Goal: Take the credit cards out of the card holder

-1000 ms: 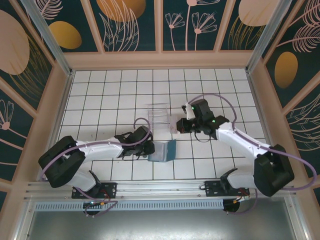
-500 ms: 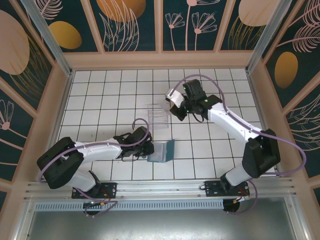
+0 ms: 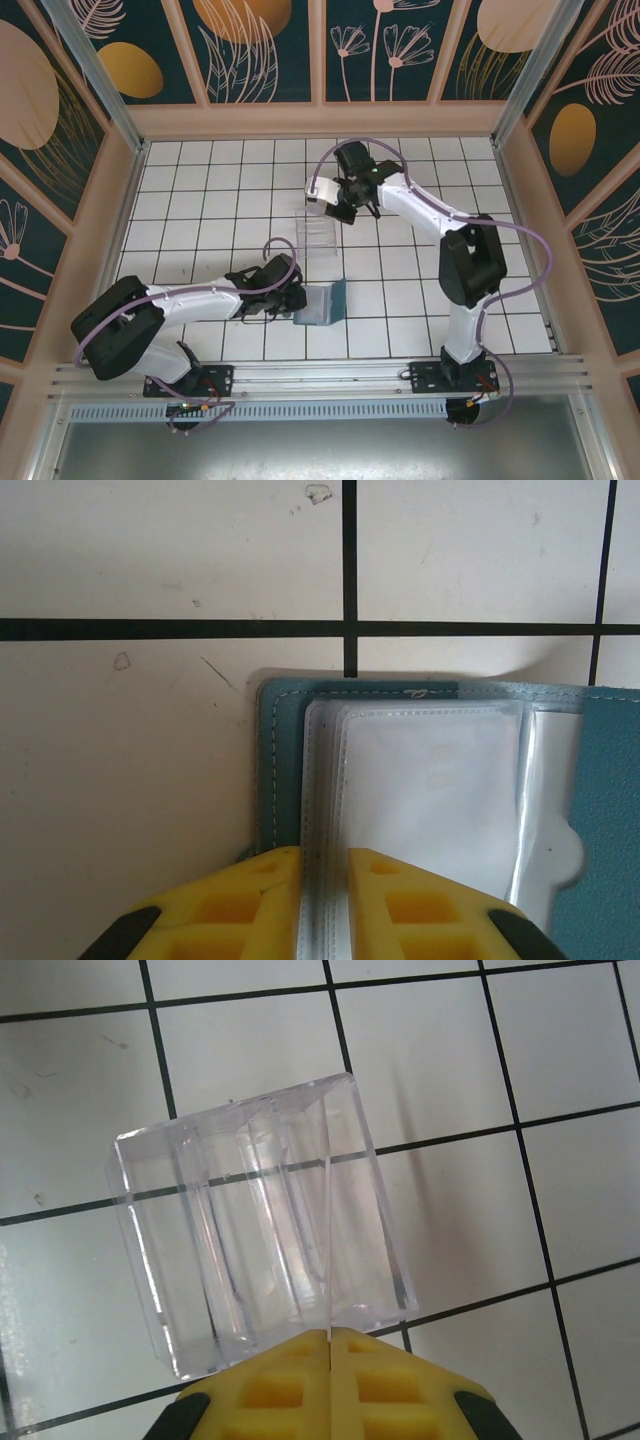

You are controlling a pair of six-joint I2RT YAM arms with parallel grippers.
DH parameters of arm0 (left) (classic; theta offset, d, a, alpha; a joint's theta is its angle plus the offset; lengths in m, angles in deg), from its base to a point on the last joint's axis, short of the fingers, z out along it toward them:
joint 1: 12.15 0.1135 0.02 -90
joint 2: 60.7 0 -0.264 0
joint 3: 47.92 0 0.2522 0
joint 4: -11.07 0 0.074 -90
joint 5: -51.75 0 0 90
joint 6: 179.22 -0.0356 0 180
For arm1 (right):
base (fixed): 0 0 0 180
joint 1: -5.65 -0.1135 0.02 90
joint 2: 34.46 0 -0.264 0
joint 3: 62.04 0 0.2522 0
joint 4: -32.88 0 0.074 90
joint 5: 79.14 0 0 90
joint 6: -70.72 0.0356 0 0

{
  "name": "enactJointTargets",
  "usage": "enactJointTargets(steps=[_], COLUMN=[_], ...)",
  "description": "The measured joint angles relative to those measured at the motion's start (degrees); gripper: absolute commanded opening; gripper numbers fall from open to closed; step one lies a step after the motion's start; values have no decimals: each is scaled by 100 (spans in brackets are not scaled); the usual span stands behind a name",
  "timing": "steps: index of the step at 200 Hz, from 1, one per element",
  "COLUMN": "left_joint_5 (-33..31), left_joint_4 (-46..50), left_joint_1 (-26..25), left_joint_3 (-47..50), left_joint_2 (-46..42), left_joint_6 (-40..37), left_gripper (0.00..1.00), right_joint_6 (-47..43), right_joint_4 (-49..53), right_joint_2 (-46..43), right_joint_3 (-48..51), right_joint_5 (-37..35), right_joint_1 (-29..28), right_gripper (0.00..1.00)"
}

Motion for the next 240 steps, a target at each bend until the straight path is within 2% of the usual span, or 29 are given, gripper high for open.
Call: enactJointTargets(steps=[59, 172, 198, 240], left_joint_5=[-35, -46, -59, -107], left_joint_4=[22, 13, 13, 15], left_joint_1=[0, 0, 0, -2], left_joint_3=[0, 11, 33, 85], left_joint_2=[-15, -22, -50, -109], left_joint_6=[46, 66, 66, 70], left_gripper=[19, 19, 19, 19], right_joint_6=[-334, -402, -402, -356], right_joint_4=[597, 1228, 1272, 1222], right_joint_2=[728, 776, 876, 1016], right_joint_3=[-833, -970, -1169, -1285], right_joint_5=[-15, -846, -984, -1169], right_joint_1=[0, -35, -111, -181], right_gripper=[0, 0, 18, 30])
